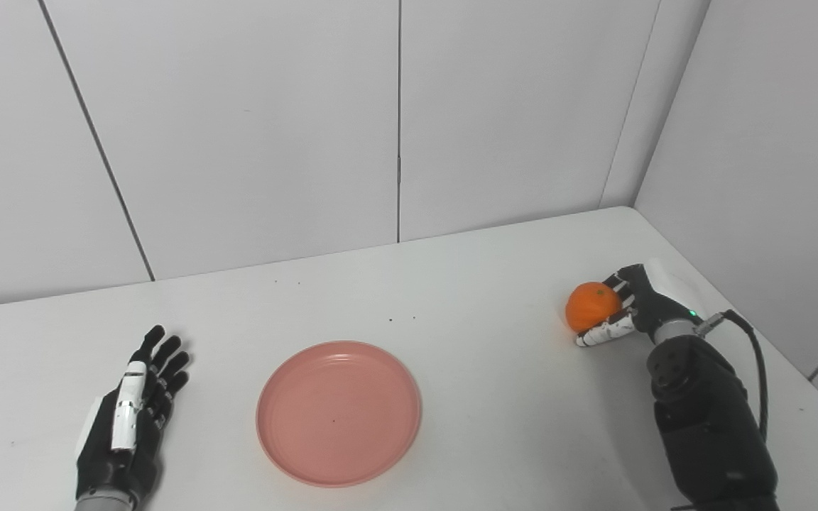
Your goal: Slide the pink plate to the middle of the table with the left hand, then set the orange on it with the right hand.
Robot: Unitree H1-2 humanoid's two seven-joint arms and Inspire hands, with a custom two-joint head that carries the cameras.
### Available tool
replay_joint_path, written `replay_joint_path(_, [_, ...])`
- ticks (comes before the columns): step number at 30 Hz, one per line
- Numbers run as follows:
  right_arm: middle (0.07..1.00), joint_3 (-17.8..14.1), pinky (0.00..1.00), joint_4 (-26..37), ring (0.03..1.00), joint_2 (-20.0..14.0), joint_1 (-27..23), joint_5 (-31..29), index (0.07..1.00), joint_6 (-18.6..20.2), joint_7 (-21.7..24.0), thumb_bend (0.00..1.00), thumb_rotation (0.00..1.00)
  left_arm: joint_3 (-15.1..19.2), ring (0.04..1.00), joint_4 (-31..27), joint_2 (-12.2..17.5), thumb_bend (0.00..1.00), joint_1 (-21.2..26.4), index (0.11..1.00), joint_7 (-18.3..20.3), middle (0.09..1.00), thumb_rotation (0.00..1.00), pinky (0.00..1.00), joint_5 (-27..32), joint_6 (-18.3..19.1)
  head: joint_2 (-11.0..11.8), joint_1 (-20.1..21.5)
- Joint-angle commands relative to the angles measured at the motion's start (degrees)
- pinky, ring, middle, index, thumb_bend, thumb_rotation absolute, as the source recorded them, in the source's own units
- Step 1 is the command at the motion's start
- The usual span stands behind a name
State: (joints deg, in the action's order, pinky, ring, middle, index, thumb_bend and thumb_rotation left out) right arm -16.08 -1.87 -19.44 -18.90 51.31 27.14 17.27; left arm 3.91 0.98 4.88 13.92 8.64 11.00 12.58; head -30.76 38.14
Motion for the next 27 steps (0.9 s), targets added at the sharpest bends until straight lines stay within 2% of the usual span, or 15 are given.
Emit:
replay_joint_path(1, [0.431,-0.72,0.29,1.71,0.343,-0.6,-2.14,1.02,0.526,-0.23,-0.29,0.52,0.0,-0.07,0.939,-1.78,-0.31,0.33,1.35,0.936,0.0,0.948,1.0,0.96,0.58,-1.13,-0.04,-0.07])
replay_joint_path(7, [0.43,-1.13,0.27,5.33,0.333,0.2,-2.23,0.36,0.526,-0.24,-1.27,0.52,0.0,0.13,0.931,-1.96,-0.79,0.32,1.39,0.928,-0.5,0.941,1.0,0.95,0.64,-0.35,-0.06,-0.61])
replay_joint_path(8, [0.44,-0.86,0.29,6.67,0.356,0.23,-2.26,0.32,0.513,-0.23,-1.48,0.53,0.0,0.16,0.932,-1.97,-0.91,0.31,1.34,0.93,-0.54,0.941,1.0,0.95,0.63,-0.4,-0.14,-1.06])
replay_joint_path(17, [0.419,-0.81,0.28,13.25,0.338,1.89,-3.5,-0.54,0.529,-0.24,-0.33,0.52,0.0,0.22,0.947,-0.86,-1.27,0.3,1.19,0.944,0.17,0.953,1.0,0.97,0.81,-2.2,-0.31,-2.49])
replay_joint_path(18, [0.423,-0.39,0.3,14.16,0.351,2.02,-3.81,-1.05,0.53,-0.24,-0.18,0.52,0.0,0.24,0.947,-0.55,-1.42,0.3,1.14,0.944,0.16,0.953,1.0,0.97,0.82,-2.56,-0.64,-4.07])
replay_joint_path(22, [0.431,0.41,0.32,16.39,0.371,2.28,-4.47,-1.76,0.531,-0.25,0.74,0.52,0.0,0.14,0.943,-0.24,-1.71,0.3,0.89,0.941,0.09,0.95,1.0,0.96,0.58,-3.15,-0.82,-4.98])
replay_joint_path(24, [0.436,1.54,0.32,18.15,0.374,2.94,-5.16,-1.99,0.529,-0.24,1.48,0.52,0.0,0.02,0.939,0.15,-1.76,0.3,0.71,0.942,0.54,0.948,1.0,0.95,0.83,-3.6,-1.34,-7.28])
replay_joint_path(27, [0.458,3.25,0.34,20.08,0.396,4.14,-6.19,-3.56,0.512,-0.24,2.2,0.53,0.0,-0.3,0.94,1.79,-1.66,0.33,0.64,0.942,1.42,0.951,1.0,0.95,0.78,-5.61,-1.68,-8.8])
